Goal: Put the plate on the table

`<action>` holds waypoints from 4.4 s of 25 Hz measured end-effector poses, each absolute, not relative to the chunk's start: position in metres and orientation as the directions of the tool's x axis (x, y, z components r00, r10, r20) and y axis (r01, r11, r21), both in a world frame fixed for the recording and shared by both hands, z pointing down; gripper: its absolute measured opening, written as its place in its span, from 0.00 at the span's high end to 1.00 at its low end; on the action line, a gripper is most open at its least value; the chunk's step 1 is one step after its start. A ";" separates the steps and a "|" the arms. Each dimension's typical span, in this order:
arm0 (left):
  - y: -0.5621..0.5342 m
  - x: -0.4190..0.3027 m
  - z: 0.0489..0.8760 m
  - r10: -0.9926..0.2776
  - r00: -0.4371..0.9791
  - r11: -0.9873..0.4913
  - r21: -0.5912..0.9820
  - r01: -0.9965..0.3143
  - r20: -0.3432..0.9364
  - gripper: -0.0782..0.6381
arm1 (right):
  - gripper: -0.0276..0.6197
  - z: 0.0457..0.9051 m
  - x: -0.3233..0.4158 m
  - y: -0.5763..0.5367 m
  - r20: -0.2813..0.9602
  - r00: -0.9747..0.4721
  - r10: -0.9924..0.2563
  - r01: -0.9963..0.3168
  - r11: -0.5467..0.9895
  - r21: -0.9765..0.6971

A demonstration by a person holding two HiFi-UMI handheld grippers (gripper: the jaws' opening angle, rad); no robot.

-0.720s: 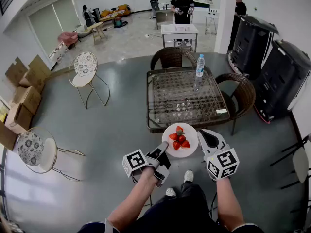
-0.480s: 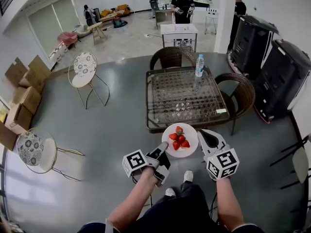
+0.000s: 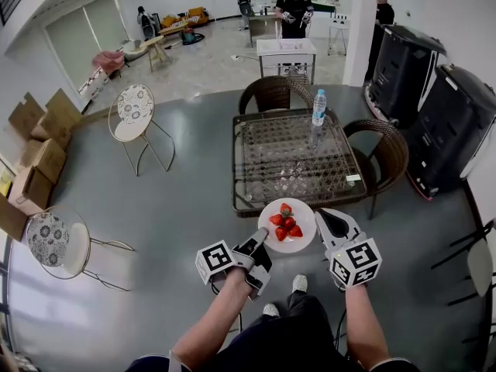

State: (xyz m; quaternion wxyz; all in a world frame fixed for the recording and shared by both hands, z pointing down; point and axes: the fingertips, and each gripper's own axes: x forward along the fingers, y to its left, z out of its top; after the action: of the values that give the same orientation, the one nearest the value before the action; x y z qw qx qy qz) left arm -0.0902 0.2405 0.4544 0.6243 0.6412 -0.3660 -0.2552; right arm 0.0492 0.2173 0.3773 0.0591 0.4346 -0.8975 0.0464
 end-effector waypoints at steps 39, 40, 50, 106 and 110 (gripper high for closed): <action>0.012 -0.051 0.498 -0.852 0.472 0.138 0.967 -0.212 0.226 0.86 | 0.95 0.438 0.103 -0.013 0.212 -0.705 -0.677 -0.709 0.685 -0.166; 0.004 -0.053 0.502 -0.851 0.473 0.139 0.967 -0.214 0.227 0.86 | 0.95 0.441 0.102 -0.019 0.219 -0.703 -0.677 -0.711 0.683 -0.167; -0.095 -0.083 0.552 -0.828 0.496 0.175 0.961 -0.215 0.262 0.87 | 0.95 0.473 0.073 -0.104 0.311 -0.680 -0.664 -0.727 0.664 -0.174; -0.241 -0.093 0.722 -0.712 0.491 0.354 0.861 -0.366 0.502 0.86 | 0.95 0.575 0.037 -0.239 0.503 -0.619 -0.603 -0.772 0.586 -0.247; -0.242 -0.092 0.723 -0.690 0.472 0.342 0.822 -0.454 0.548 0.86 | 0.95 0.577 0.039 -0.237 0.506 -0.623 -0.596 -0.769 0.584 -0.259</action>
State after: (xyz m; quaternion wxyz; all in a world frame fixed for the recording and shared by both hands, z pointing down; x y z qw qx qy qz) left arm -0.0925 -0.2415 0.7227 0.6448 0.5661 -0.5054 -0.0913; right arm 0.0390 -0.2367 0.5773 0.1857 0.3923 -0.8703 0.2328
